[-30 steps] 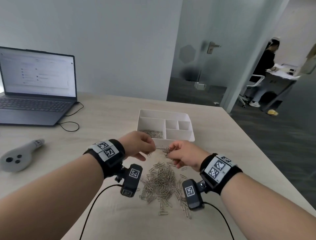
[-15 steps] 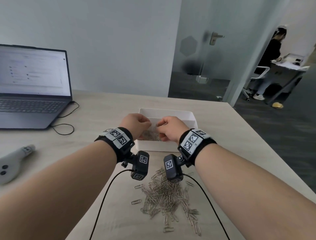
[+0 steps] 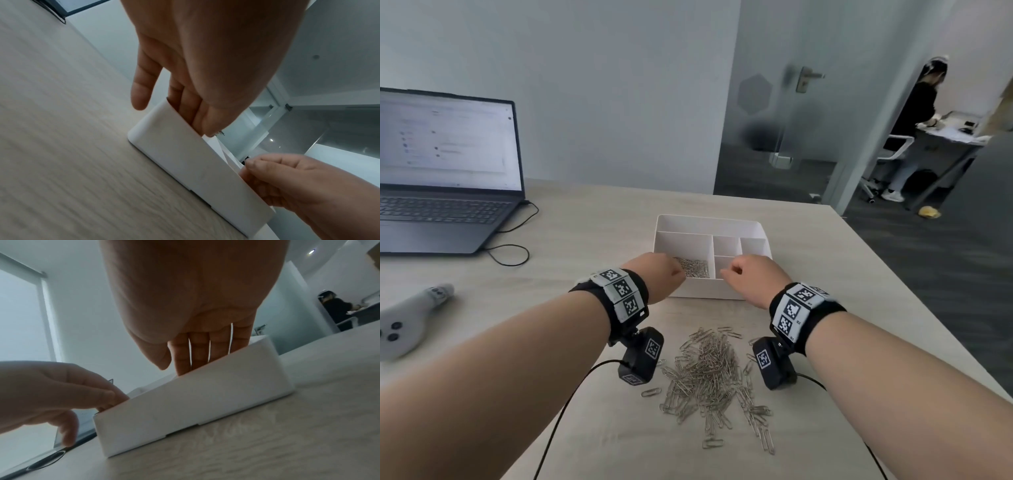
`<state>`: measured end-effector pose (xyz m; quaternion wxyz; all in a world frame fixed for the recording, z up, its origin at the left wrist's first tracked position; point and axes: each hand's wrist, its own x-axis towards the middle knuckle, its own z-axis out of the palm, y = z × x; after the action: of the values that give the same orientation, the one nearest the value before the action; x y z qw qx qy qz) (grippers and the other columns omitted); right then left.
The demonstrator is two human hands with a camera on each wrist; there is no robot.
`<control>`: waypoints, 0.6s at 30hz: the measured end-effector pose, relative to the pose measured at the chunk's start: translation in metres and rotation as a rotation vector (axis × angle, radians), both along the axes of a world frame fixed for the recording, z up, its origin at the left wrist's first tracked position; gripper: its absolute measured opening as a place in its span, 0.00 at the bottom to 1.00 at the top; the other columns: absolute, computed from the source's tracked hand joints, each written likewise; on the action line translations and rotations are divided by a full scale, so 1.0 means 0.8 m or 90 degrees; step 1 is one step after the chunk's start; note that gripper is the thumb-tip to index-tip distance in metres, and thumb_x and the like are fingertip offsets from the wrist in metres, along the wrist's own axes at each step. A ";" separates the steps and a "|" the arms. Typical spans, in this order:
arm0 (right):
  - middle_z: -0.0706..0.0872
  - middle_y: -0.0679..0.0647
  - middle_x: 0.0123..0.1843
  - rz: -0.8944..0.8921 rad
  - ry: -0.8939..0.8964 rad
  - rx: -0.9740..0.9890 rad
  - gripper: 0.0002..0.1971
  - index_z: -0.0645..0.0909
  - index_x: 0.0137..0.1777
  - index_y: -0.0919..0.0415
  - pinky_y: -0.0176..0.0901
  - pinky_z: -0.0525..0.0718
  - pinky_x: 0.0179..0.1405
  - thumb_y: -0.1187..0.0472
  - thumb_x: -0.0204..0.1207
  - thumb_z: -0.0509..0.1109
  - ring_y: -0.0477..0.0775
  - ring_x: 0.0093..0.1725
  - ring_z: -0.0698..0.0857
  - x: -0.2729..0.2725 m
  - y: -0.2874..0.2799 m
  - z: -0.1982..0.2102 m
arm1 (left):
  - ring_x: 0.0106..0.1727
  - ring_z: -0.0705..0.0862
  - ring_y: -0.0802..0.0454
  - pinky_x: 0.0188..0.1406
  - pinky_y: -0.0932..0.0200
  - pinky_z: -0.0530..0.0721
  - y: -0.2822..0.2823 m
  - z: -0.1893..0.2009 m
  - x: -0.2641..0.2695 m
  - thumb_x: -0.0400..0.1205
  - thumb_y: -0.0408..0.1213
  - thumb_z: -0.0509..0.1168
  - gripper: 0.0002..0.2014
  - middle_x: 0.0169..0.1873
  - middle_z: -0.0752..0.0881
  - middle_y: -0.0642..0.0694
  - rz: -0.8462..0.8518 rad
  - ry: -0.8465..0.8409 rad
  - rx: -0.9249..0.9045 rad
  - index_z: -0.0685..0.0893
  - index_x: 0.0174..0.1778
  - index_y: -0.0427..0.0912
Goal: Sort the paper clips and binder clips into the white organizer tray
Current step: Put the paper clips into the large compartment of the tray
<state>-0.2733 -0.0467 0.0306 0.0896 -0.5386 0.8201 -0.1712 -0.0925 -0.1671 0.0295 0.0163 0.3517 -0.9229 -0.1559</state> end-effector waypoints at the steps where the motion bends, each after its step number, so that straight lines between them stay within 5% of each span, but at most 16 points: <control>1: 0.85 0.49 0.36 0.004 -0.009 0.007 0.15 0.79 0.36 0.50 0.45 0.82 0.38 0.46 0.82 0.64 0.51 0.36 0.83 -0.001 0.004 -0.001 | 0.45 0.84 0.44 0.41 0.55 0.79 0.002 0.001 -0.001 0.87 0.45 0.54 0.19 0.44 0.88 0.41 0.000 -0.014 -0.003 0.85 0.41 0.39; 5: 0.90 0.48 0.53 0.036 -0.007 0.028 0.06 0.87 0.52 0.51 0.46 0.85 0.55 0.54 0.80 0.71 0.50 0.51 0.86 0.002 0.016 0.001 | 0.62 0.85 0.48 0.63 0.53 0.83 0.009 0.002 0.003 0.85 0.44 0.61 0.15 0.61 0.89 0.51 0.024 -0.020 -0.008 0.88 0.63 0.52; 12: 0.89 0.50 0.60 0.030 0.027 0.058 0.17 0.88 0.57 0.49 0.45 0.84 0.59 0.67 0.80 0.61 0.53 0.58 0.86 0.011 0.039 -0.001 | 0.49 0.85 0.50 0.56 0.54 0.86 0.041 0.006 0.025 0.84 0.41 0.62 0.13 0.52 0.91 0.52 0.027 -0.021 -0.019 0.92 0.54 0.54; 18: 0.89 0.50 0.61 0.047 0.037 0.052 0.18 0.88 0.59 0.49 0.46 0.84 0.60 0.68 0.80 0.61 0.53 0.58 0.86 0.025 0.064 -0.005 | 0.64 0.84 0.48 0.66 0.51 0.83 0.064 0.003 0.045 0.84 0.43 0.61 0.16 0.64 0.88 0.52 0.029 -0.038 -0.014 0.87 0.66 0.54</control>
<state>-0.2536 0.0044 0.0267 0.0941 -0.5693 0.8081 -0.1185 -0.0568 -0.1156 0.0317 -0.0039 0.3769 -0.9164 -0.1350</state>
